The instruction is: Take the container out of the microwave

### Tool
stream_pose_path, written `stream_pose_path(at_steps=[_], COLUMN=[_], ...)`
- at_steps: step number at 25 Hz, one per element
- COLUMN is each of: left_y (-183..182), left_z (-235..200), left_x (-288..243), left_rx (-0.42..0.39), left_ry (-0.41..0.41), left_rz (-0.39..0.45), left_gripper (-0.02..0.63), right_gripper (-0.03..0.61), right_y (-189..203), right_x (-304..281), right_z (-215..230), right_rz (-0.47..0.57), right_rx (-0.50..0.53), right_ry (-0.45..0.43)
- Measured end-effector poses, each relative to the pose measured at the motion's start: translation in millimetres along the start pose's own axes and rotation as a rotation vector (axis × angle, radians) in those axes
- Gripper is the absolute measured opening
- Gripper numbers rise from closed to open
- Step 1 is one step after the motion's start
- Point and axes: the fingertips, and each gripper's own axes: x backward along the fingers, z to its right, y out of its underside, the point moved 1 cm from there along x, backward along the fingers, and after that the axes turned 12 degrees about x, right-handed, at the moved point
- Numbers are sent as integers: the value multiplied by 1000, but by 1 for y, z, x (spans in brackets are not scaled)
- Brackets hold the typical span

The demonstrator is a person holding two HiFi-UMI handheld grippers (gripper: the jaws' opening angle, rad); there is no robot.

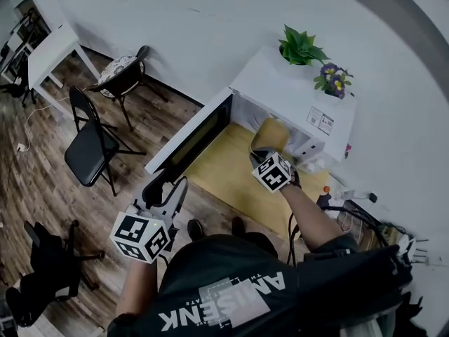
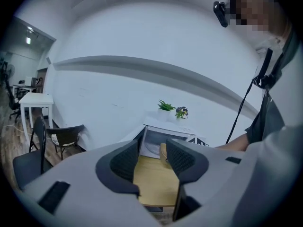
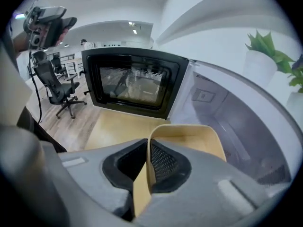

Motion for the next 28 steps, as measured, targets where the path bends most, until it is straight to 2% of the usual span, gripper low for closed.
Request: stream_pose_path(at_steps=[9,14,17,21,28], left_y=[-5,-17,-21,-23,-36], left_z=[8,8,9,19,43], left_x=[-35,-52,-62,-72,-87], left_rx=[-59,-66,-63,-107,-138], left_ry=[175,215,234,269,324], left_rz=[-62,-64,-67,-81,-57], left_gripper=[187,178,144,140,115], right_gripper=[23,23,23,23,23], right_y=[-35,-59,-69,-77,-88], right_x=[59,98,123,157,212], right_z=[-43,-56,-56,-50,-30], right_rz=[67,100,117,145,198], right_rx=[-59,-75,-80,-99,-122], right_ry=[-17,-5,15,66,149])
